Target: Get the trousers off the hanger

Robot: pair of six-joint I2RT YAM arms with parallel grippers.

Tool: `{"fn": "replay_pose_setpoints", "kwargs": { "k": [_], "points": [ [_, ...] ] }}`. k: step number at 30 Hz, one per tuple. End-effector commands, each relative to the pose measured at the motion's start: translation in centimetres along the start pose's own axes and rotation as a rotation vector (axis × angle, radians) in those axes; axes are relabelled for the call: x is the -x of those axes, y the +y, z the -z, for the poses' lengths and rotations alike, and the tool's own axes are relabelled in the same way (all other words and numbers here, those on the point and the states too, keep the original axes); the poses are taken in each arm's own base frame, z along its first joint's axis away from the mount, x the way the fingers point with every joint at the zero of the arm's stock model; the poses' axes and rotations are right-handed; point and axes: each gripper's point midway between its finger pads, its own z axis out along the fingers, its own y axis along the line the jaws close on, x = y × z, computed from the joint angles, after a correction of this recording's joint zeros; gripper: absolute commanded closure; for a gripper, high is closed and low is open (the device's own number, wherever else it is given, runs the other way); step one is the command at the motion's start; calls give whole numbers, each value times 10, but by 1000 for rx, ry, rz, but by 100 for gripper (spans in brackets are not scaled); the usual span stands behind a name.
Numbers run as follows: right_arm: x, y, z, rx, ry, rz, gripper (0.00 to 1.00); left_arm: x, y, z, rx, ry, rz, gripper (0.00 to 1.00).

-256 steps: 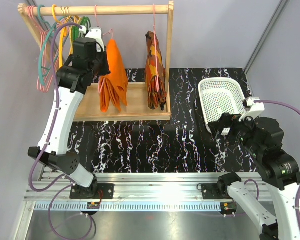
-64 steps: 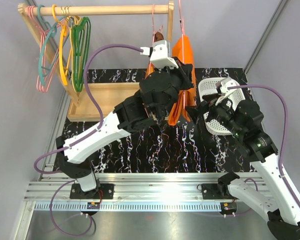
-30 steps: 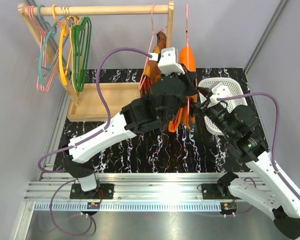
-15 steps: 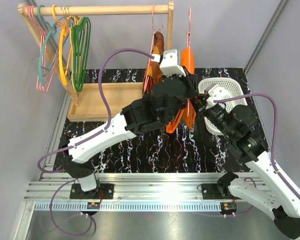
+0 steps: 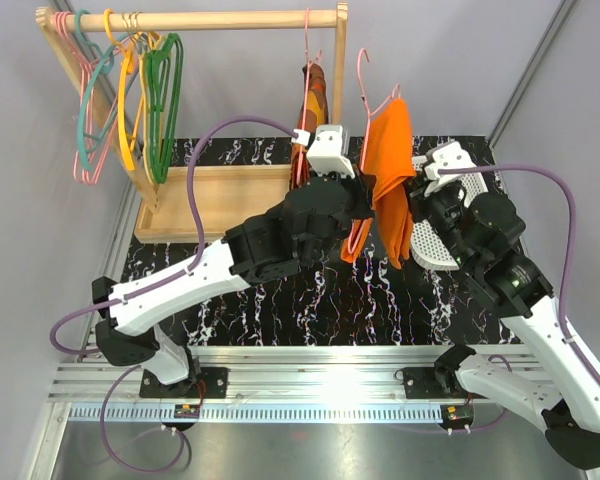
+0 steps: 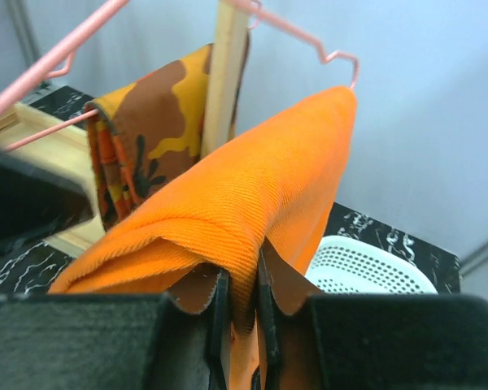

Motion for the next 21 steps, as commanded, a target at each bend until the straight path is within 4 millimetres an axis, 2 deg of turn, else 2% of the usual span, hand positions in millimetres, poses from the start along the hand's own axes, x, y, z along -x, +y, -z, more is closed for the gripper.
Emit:
{"fn": "replay_pose_setpoints", "kwargs": {
  "k": [1,2,10,11,13,15,21],
  "points": [
    [65,-40,15,-174,-148,-82,100,39,-9,18,-68,-94,76,100],
    [72,-44,18,-186,-158,-94,100,27,-4,16,-57,-75,55,100],
    [108,-70,39,-277,-190,-138,100,-25,16,16,-64,19,-31,100],
    [116,-75,46,-295,-199,-139,100,-21,18,21,-70,14,-27,100],
    [123,-79,52,-304,-209,-145,100,-35,26,24,-65,38,-53,100],
    [135,-86,62,-323,-226,-161,100,-39,30,29,-70,49,-65,100],
    [160,-111,82,-422,-248,-158,100,-78,38,32,-102,129,-154,100]
  ]
}}
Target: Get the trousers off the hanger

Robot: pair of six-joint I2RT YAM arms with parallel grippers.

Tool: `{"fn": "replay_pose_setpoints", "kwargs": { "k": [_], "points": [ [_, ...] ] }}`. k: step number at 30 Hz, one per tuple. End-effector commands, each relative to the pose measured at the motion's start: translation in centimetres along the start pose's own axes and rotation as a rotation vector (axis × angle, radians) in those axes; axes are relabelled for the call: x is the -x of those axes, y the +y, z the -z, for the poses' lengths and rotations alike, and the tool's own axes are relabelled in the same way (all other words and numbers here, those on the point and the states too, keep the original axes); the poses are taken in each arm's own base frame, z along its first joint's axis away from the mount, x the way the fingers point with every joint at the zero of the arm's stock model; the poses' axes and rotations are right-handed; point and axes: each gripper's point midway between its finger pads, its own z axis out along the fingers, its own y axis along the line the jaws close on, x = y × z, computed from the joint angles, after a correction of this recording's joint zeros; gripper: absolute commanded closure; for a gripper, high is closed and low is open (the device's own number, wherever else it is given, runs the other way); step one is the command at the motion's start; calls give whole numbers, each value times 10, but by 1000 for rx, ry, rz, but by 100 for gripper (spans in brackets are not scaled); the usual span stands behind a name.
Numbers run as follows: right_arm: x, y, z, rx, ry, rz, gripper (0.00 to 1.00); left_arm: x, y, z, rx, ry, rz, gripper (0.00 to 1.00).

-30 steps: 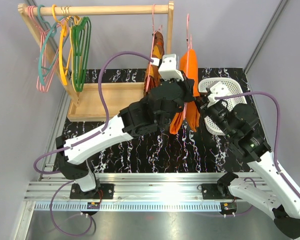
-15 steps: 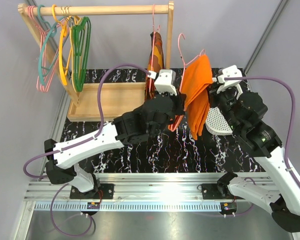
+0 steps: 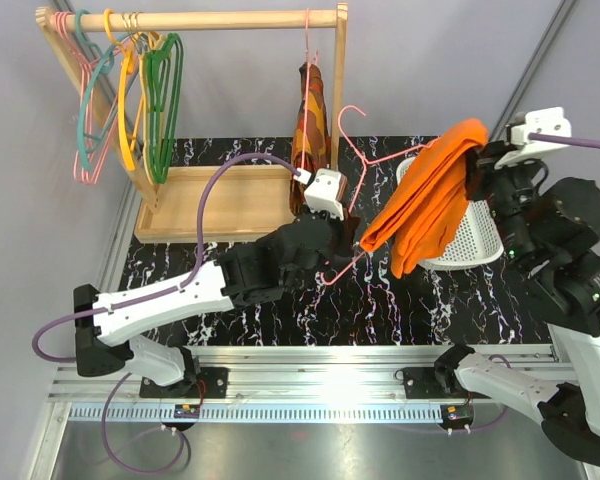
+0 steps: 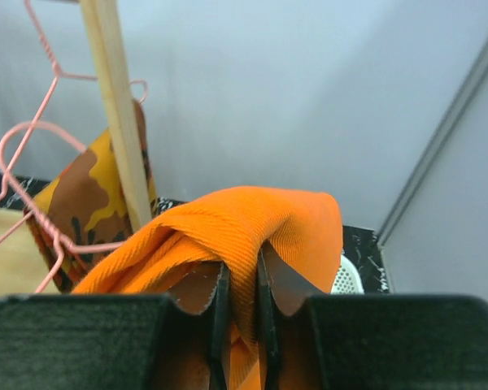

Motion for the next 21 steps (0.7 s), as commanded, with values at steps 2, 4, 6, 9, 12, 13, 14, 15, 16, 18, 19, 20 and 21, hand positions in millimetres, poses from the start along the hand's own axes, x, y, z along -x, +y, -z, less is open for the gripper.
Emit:
{"fn": "replay_pose_setpoints", "kwargs": {
  "k": [2,4,6,9,12,13,14,15,16,18,19,20,21],
  "points": [
    [76,-49,18,-195,-200,-85,100,-13,-4,10,-53,7,-40,100],
    [78,-58,21,-237,-193,-78,100,-17,-5,16,-65,6,-47,100],
    [80,-62,21,-259,-189,-73,100,-26,-3,19,-74,22,-82,100],
    [81,-70,21,-313,-171,-65,100,-36,-5,24,-88,42,-137,100],
    [78,-76,16,-369,-125,-37,100,-46,-2,31,-83,56,-189,100],
    [75,-76,13,-379,-110,-24,100,-48,-1,34,-73,53,-203,100],
    [70,-79,8,-420,-81,2,100,-47,1,37,-73,51,-206,100],
    [66,-79,6,-435,-69,10,100,-48,3,40,-70,52,-204,100],
    [62,-77,1,-445,-53,25,100,-55,7,43,-65,67,-214,100],
    [55,-77,-3,-462,-44,27,100,-54,11,49,-71,65,-205,100],
    [54,-76,-4,-467,-47,24,100,-59,14,51,-74,77,-217,100],
    [52,-76,-7,-478,-47,21,100,-64,19,53,-72,82,-228,100],
    [51,-76,-9,-483,-42,26,100,-68,23,54,-65,89,-240,100]
  ]
}}
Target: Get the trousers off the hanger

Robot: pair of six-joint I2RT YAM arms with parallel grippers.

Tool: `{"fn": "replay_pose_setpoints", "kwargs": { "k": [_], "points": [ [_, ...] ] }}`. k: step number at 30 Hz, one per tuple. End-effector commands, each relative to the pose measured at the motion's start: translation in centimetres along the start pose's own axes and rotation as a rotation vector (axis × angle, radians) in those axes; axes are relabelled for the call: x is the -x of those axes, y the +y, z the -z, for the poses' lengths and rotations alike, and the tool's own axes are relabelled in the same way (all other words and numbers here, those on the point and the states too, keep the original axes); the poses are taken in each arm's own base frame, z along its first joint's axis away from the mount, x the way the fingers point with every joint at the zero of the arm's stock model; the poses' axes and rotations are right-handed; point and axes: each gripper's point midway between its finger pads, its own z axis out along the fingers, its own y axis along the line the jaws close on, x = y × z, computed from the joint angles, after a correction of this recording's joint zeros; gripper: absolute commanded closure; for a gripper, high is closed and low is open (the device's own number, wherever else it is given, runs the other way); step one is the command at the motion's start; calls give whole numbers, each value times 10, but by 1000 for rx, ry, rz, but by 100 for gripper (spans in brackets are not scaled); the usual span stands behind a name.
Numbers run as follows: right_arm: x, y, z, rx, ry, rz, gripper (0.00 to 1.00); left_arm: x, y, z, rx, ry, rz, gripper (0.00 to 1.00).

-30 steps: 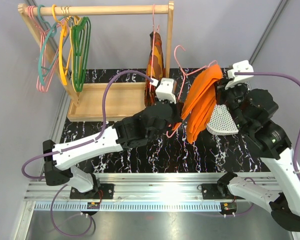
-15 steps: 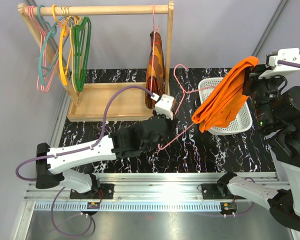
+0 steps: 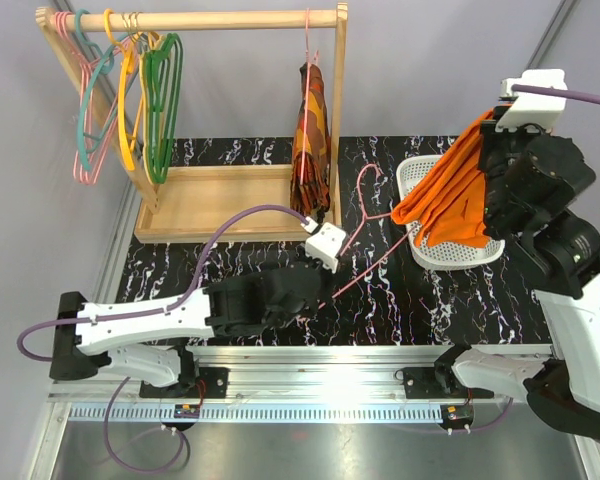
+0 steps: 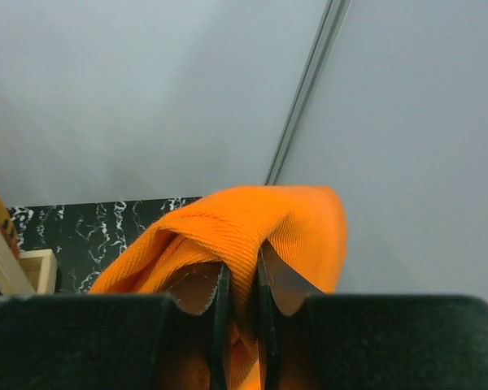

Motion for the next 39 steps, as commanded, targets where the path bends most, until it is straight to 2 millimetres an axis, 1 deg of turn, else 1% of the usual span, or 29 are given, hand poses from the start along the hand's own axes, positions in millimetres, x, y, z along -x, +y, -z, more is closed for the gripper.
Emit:
{"fn": "replay_pose_setpoints", "kwargs": {
  "k": [1,2,3,4,5,7,8,9,10,11,12,13,15,16,18,19,20,21,22,23,24,25,26,27,28,33,36,38,39],
  "points": [
    [30,-26,-3,-116,-90,-118,100,5,15,12,30,-37,-2,100],
    [26,-19,-11,-114,-70,-103,100,-3,17,12,33,-20,-12,100],
    [22,-20,-18,-127,-56,-96,100,-5,19,15,27,-15,-11,100],
    [12,-12,-32,-129,-19,-79,100,-11,19,17,15,3,-18,100],
    [1,-23,-43,-131,23,-111,100,-20,21,18,13,19,-26,100],
    [-18,-21,-60,-118,86,-123,100,-24,24,26,0,29,-23,100],
    [-33,-20,-70,-137,114,-112,100,-26,26,29,-4,31,-21,100],
    [-40,-19,-74,-146,127,-109,100,-33,28,31,-6,43,-23,100],
    [-46,-20,-77,-159,138,-108,100,-32,32,38,-14,44,-24,100],
    [-61,-18,-84,-170,161,-100,100,-35,34,42,-19,53,-28,100],
    [-70,-24,-88,-199,174,-97,100,-37,36,45,-22,61,-34,100],
    [-88,-25,-93,-221,208,-80,100,-40,40,52,-28,78,-42,100],
    [-100,-35,-99,-276,212,-86,100,-41,45,61,-31,91,-38,100],
    [-108,-38,-100,-305,210,-84,100,-46,49,67,-33,117,-51,100],
    [-116,-44,-100,-331,207,-77,100,-42,56,78,-35,114,-33,100],
    [-122,-48,-94,-347,207,-78,100,-44,61,84,-26,132,-42,100],
    [-121,-50,-92,-357,188,-91,100,-42,65,90,-28,126,-33,100],
    [-121,-52,-89,-362,177,-96,100,-41,68,93,-25,124,-31,100],
    [-129,-56,-83,-376,180,-87,100,-43,73,97,-17,129,-37,100],
    [-131,-59,-82,-387,172,-82,100,-46,77,99,-10,130,-40,100],
    [-134,-62,-80,-400,178,-73,100,-45,82,104,-7,117,-32,100],
    [-143,-65,-78,-412,196,-59,100,-46,85,105,3,114,-34,100],
    [-148,-66,-74,-415,211,-53,100,-52,89,105,12,118,-39,100],
    [-152,-67,-73,-413,217,-53,100,-49,92,109,11,97,-24,100],
    [-159,-66,-70,-406,223,-49,100,-52,93,109,12,96,-23,100],
    [-159,-77,-56,-445,189,-42,100,-46,95,114,1,67,11,100],
    [-158,-79,-58,-454,185,-14,100,-42,96,116,6,67,16,100],
    [-170,-77,-65,-465,214,21,100,-40,94,117,1,70,27,100],
    [-188,-70,-73,-452,252,49,100,-37,93,119,-2,69,35,100]
  ]
}}
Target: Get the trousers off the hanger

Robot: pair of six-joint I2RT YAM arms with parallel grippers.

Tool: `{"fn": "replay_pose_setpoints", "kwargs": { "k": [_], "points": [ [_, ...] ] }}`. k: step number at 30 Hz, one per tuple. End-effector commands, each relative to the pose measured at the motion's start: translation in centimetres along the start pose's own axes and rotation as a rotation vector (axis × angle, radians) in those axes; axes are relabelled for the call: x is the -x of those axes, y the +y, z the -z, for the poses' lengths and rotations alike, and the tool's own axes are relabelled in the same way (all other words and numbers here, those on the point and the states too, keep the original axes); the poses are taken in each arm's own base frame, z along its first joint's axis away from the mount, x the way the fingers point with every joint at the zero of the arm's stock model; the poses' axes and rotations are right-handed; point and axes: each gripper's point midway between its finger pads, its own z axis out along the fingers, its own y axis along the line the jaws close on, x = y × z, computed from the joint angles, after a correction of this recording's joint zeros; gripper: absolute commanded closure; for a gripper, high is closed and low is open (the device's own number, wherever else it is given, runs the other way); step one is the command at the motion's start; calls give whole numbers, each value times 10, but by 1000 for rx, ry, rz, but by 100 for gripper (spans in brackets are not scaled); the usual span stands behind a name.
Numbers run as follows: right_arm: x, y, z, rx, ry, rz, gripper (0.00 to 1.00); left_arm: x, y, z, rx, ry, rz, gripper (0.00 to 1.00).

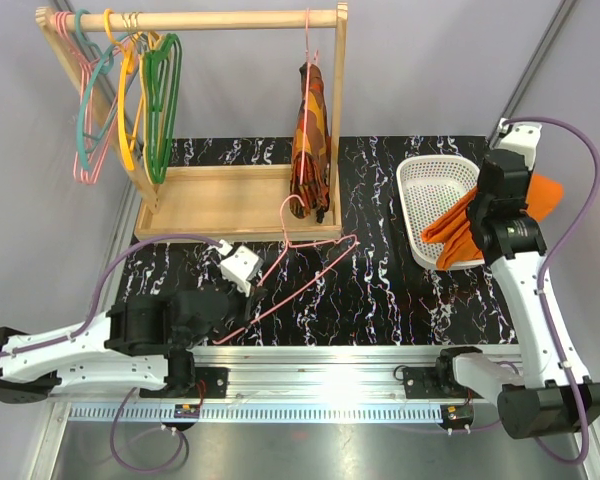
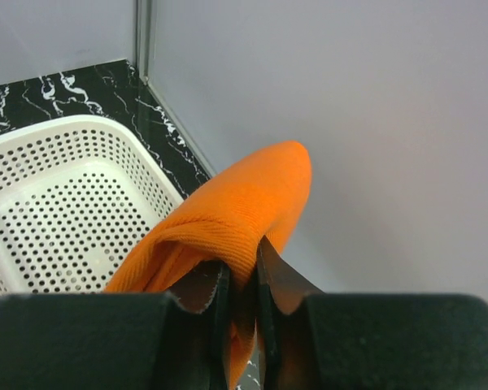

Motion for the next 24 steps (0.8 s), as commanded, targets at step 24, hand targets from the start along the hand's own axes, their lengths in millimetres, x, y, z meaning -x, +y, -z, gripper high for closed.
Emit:
{"fn": "replay_pose_setpoints", "kwargs": {
  "k": [24],
  "points": [
    [-111,233,-109,359,222,319,100,77,76,75,271,-191,205,100]
  ]
}}
